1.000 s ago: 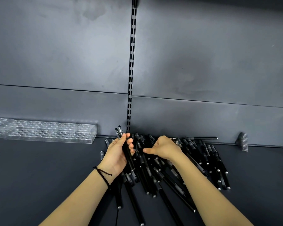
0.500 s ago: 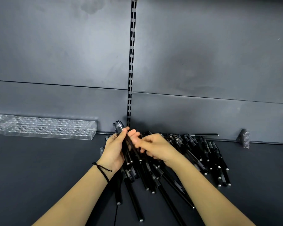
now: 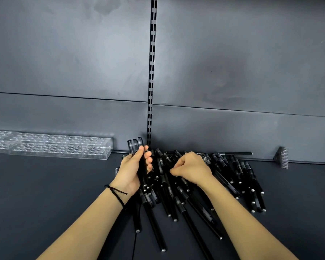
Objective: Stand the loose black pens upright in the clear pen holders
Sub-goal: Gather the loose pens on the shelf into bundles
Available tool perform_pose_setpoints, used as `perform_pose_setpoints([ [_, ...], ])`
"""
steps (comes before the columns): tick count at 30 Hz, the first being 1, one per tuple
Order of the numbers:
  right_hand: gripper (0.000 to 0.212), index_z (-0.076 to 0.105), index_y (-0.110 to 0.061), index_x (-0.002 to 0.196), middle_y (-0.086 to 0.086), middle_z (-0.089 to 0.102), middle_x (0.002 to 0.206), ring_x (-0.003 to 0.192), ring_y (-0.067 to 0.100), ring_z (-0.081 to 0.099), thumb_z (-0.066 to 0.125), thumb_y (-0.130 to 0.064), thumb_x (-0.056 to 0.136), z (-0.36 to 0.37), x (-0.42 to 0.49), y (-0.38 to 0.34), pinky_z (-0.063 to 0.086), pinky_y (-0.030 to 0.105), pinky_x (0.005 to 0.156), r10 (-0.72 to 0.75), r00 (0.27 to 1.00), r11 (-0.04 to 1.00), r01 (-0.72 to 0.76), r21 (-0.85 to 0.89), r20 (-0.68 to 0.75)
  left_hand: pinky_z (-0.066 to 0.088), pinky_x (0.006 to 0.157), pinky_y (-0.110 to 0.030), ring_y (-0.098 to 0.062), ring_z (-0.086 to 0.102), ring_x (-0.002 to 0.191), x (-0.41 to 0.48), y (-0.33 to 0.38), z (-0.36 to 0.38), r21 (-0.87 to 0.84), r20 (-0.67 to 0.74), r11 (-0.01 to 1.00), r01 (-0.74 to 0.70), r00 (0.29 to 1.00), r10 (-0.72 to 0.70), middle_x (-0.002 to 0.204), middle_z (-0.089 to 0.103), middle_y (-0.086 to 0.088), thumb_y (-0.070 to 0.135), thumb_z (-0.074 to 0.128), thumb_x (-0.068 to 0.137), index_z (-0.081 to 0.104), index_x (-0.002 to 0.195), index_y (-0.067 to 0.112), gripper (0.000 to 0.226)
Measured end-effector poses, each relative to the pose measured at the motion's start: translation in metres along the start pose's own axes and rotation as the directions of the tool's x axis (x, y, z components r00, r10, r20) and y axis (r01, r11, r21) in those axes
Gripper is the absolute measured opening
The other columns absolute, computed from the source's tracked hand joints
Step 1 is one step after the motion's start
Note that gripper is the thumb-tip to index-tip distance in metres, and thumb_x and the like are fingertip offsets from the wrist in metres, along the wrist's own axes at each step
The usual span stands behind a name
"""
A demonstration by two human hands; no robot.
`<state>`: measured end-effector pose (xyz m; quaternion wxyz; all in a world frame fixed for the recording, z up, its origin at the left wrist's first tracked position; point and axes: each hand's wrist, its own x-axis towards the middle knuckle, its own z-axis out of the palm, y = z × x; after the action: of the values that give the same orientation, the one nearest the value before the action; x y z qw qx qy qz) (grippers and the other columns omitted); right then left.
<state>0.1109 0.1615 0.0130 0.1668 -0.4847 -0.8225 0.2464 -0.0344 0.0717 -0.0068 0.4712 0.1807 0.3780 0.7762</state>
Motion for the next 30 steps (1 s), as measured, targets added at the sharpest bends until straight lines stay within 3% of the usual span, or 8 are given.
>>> perform_pose_setpoints([
  [2,0.004,0.074,-0.022,0.068,-0.011,0.066,0.06,0.06,0.008,0.062,0.073,-0.02,0.071,-0.002,0.002,0.003,0.051,0.022,0.064,0.01,0.999,0.983,-0.003,0.183,-0.037,0.054,0.051,-0.019,-0.01,0.066,0.057,0.0,0.0,0.001,-0.054,-0.018,0.998,0.009,1.0,-0.01,0.072,0.068,-0.002,0.018,0.053,0.099,0.065,0.098,0.006,0.017],
  [4,0.008,0.074,-0.021,0.069,-0.013,0.06,0.053,0.051,0.002,0.055,0.075,-0.015,0.075,-0.006,0.0,0.003,0.044,0.014,0.05,0.003,0.999,0.918,0.011,0.397,-0.035,0.06,0.061,-0.024,-0.016,0.073,0.072,0.001,0.0,0.002,-0.123,-0.023,0.992,0.02,0.999,-0.023,0.085,0.073,-0.01,0.011,0.05,0.099,0.065,0.098,0.001,0.018],
  [8,0.004,0.076,-0.014,0.081,-0.01,0.054,0.052,0.045,0.005,0.038,0.075,-0.018,0.08,-0.007,-0.008,-0.005,0.028,0.013,0.04,-0.03,0.996,0.796,-0.025,0.605,0.079,0.057,0.081,-0.032,-0.025,0.068,0.097,-0.001,-0.001,0.007,-0.155,-0.023,0.987,0.035,0.999,-0.039,0.105,0.07,-0.017,0.006,0.052,0.097,0.063,0.103,-0.002,0.015],
  [14,0.004,0.075,-0.015,0.08,-0.003,0.06,0.066,0.048,0.005,0.04,0.077,-0.018,0.08,-0.004,-0.007,-0.008,0.026,0.016,0.04,-0.096,0.985,0.673,-0.041,0.738,0.142,0.057,0.063,-0.017,-0.01,0.06,0.064,-0.001,-0.002,0.006,-0.032,-0.069,0.999,0.011,0.998,-0.013,0.074,0.062,-0.003,0.019,0.066,0.09,0.063,0.085,0.006,0.015],
  [19,0.01,0.075,-0.016,0.081,-0.007,0.057,0.058,0.048,0.004,0.041,0.074,-0.026,0.083,-0.002,-0.015,-0.013,0.028,0.016,0.043,-0.241,0.947,0.82,0.08,0.567,0.214,0.06,0.062,-0.029,-0.014,0.072,0.072,-0.004,-0.005,0.01,-0.064,0.015,0.998,0.024,1.0,-0.023,0.084,0.071,-0.005,0.019,0.057,0.095,0.066,0.092,0.008,0.014],
  [23,0.023,0.072,-0.02,0.066,-0.006,0.065,0.06,0.051,0.003,0.054,0.076,-0.039,0.08,-0.013,-0.011,-0.001,0.045,0.024,0.056,-0.248,0.968,0.934,0.227,0.275,0.043,0.051,0.046,-0.021,-0.007,0.055,0.046,-0.007,-0.003,0.009,-0.053,0.002,0.998,0.042,0.999,-0.042,0.063,0.057,0.004,0.026,0.056,0.097,0.063,0.092,0.011,0.017],
  [26,0.027,0.071,-0.024,0.066,-0.007,0.068,0.07,0.074,0.009,0.065,0.079,-0.048,0.072,-0.016,-0.008,0.01,0.055,0.033,0.077,-0.166,0.983,0.986,0.167,-0.013,0.075,0.03,0.033,-0.015,-0.003,0.033,0.036,-0.01,-0.002,0.007,-0.003,0.05,0.997,0.081,0.995,-0.081,0.054,0.042,0.008,0.032,0.055,0.096,0.06,0.094,0.013,0.02],
  [30,0.031,0.069,-0.024,0.075,-0.009,0.068,0.079,0.082,0.011,0.065,0.078,-0.053,0.071,-0.014,-0.013,0.002,0.052,0.03,0.076,-0.05,0.992,0.968,0.077,-0.24,0.119,0.024,0.031,-0.015,-0.003,0.03,0.036,-0.009,-0.001,0.004,0.043,0.091,0.991,0.123,0.988,-0.127,0.056,0.04,0.007,0.04,0.051,0.096,0.06,0.099,0.012,0.029],
])
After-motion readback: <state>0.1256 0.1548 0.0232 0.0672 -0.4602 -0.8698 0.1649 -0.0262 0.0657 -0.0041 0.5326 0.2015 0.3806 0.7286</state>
